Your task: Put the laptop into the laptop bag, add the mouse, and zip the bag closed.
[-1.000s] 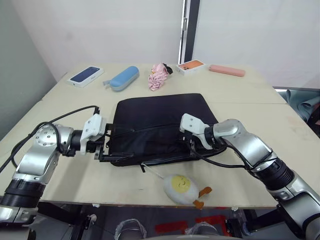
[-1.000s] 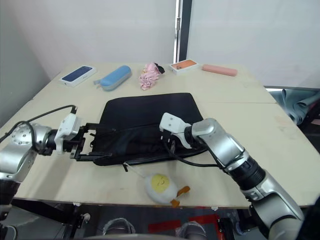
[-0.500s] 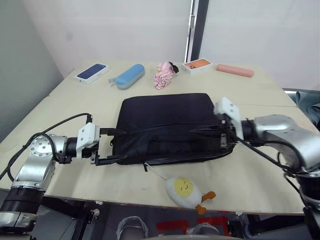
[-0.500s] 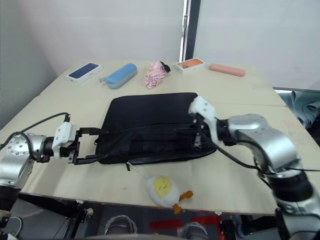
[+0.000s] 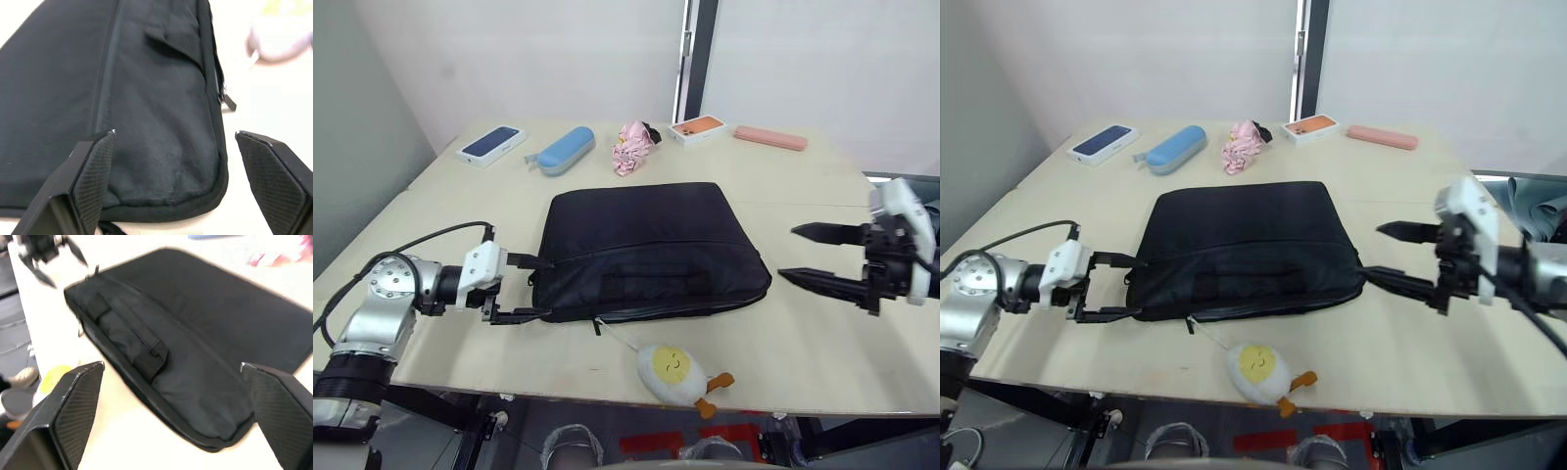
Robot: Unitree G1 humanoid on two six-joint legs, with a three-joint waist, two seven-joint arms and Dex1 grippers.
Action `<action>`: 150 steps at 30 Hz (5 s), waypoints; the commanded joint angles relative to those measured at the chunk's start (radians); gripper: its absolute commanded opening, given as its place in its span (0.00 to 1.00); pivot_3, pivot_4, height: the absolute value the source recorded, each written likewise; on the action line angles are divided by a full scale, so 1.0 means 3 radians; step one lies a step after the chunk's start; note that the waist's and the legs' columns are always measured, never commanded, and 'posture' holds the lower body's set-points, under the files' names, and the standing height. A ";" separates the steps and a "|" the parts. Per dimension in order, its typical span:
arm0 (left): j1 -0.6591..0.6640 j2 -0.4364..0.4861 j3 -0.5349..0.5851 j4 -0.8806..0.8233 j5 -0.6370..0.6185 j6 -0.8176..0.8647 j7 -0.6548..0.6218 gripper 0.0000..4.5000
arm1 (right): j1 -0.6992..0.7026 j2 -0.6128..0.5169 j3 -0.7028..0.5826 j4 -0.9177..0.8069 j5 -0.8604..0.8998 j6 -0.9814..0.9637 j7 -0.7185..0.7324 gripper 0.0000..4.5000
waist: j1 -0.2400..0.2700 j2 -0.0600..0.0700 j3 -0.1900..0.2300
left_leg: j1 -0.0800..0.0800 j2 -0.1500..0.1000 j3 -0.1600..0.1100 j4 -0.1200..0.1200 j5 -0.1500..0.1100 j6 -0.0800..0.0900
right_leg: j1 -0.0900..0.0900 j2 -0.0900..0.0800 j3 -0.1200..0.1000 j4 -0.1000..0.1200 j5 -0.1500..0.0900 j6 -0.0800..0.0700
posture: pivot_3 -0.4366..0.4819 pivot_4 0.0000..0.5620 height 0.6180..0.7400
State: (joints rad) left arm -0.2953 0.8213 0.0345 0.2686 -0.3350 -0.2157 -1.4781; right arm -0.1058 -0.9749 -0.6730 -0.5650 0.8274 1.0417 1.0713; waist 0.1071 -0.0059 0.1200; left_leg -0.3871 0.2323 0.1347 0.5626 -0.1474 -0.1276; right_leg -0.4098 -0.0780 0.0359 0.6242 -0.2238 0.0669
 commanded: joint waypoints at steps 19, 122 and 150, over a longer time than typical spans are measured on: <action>-0.0616 -0.0162 -0.0255 0.0851 0.0258 -0.0519 -0.0237 0.00 | 0.0453 -0.0133 -0.0144 -0.0667 0.0744 -0.0188 -0.0447 1.00 | 0.0069 0.0000 0.0000 | 0.0004 0.0000 0.0001 0.0003 0.0000 0.0000 | 0.0002 -0.0001 0.0003 0.0003 0.0000 0.0000 | 0.48 0.27 1.00; -0.0378 -0.0490 -0.1041 -0.0395 0.0200 -0.0090 -0.0292 0.20 | -0.1397 0.1208 0.3554 0.0823 -0.1745 -0.0357 -0.0753 0.00 | -0.0014 -0.0002 -0.0001 | 0.0008 0.0002 -0.0014 0.0014 0.0013 -0.0030 | 0.0008 0.0003 -0.0010 0.0028 -0.0006 -0.0010 | 0.48 0.27 1.00; -0.0953 -0.1654 -0.1505 -0.0030 0.0411 -0.0233 -0.0126 0.20 | -0.1397 0.1131 0.3866 0.0887 -0.1964 -0.0290 -0.0712 0.00 | -0.0010 -0.0003 -0.0014 | 0.0015 0.0001 -0.0015 0.0021 0.0007 -0.0014 | 0.0022 0.0000 -0.0008 0.0028 -0.0004 -0.0007 | 0.48 0.27 1.00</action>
State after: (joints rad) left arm -0.5540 0.3442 -0.4095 0.2632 -0.2001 -0.2774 -1.5205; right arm -0.5509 -0.6238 0.4448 -0.3237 0.2482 0.9081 0.8498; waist 0.1041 -0.0070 0.1159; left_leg -0.3826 0.2325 0.1302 0.5688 -0.1454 -0.1316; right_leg -0.4032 -0.0779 0.0334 0.6326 -0.2250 0.0648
